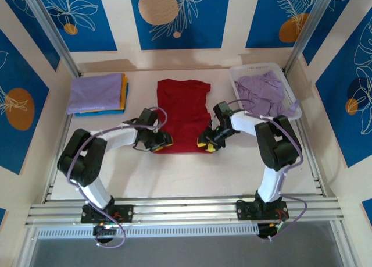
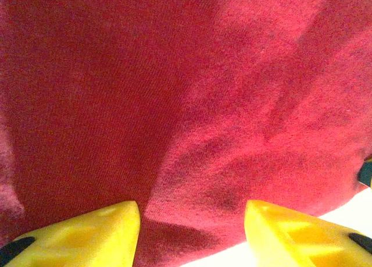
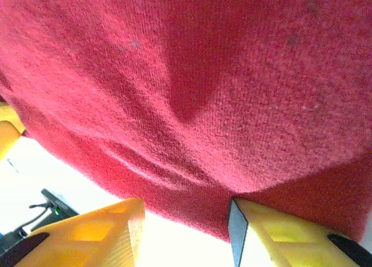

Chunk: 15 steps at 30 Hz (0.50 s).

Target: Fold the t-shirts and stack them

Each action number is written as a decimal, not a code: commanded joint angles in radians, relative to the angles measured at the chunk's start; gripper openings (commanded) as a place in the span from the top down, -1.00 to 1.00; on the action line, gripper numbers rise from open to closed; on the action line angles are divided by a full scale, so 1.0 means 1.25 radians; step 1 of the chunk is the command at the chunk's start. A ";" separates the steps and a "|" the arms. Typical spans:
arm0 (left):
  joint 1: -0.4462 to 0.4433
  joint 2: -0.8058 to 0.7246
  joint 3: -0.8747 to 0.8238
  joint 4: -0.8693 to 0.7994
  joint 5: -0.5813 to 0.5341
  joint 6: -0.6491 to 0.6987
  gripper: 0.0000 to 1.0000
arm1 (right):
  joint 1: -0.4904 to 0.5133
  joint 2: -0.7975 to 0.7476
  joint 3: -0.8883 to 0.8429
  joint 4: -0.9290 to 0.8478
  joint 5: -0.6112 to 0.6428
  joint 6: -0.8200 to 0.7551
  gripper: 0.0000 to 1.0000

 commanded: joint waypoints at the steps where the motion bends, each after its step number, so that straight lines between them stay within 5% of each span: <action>1: -0.064 -0.066 -0.064 -0.070 -0.044 -0.050 -0.05 | 0.030 -0.085 -0.084 -0.016 0.013 0.051 0.11; 8: -0.172 -0.249 -0.115 -0.157 -0.113 -0.115 -0.07 | 0.073 -0.338 -0.212 -0.081 0.061 0.115 0.09; 15: -0.173 -0.419 -0.124 -0.281 -0.174 -0.120 -0.08 | 0.042 -0.499 -0.276 -0.146 0.099 0.129 0.07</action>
